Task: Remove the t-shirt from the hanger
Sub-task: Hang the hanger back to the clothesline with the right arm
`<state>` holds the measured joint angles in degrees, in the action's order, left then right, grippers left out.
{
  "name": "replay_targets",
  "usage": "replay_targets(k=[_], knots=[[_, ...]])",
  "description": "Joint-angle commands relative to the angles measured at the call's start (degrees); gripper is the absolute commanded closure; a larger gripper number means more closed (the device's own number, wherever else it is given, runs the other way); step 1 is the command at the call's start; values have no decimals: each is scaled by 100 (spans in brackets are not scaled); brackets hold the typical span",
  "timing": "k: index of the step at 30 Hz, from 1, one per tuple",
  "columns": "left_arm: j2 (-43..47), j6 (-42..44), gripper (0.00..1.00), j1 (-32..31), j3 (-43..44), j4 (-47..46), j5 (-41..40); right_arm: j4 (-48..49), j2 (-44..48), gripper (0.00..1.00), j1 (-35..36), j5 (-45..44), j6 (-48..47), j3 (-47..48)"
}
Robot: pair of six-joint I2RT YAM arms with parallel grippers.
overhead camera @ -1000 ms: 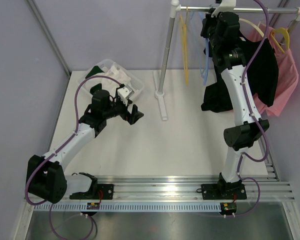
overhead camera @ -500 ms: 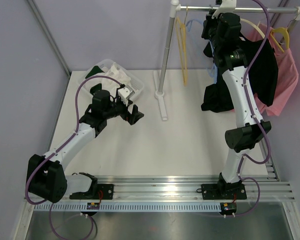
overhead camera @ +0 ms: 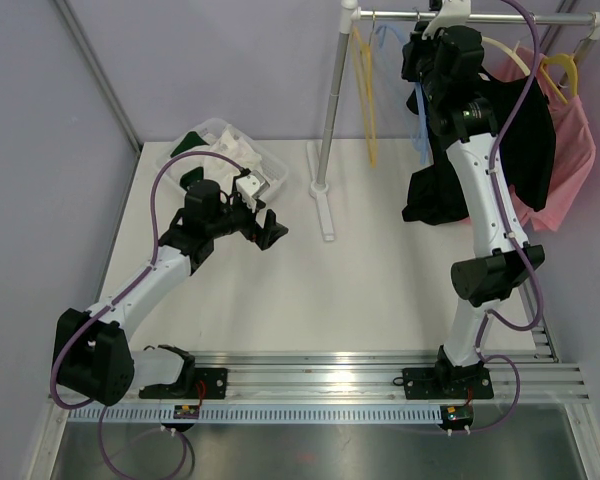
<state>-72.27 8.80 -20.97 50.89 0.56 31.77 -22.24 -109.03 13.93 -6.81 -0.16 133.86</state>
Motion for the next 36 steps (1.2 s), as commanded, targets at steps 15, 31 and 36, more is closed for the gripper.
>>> replay_targets(k=[15,31,36], knots=[[-50,78,1,-39,325,-117,119,52,374,53,127,233,-19,54],[-112,96,1,-56,351,-108,128,396,-47,42,118,-251,-265,298],[-138,96,1,-56,360,-82,136,387,-390,42,110,-146,-282,658]])
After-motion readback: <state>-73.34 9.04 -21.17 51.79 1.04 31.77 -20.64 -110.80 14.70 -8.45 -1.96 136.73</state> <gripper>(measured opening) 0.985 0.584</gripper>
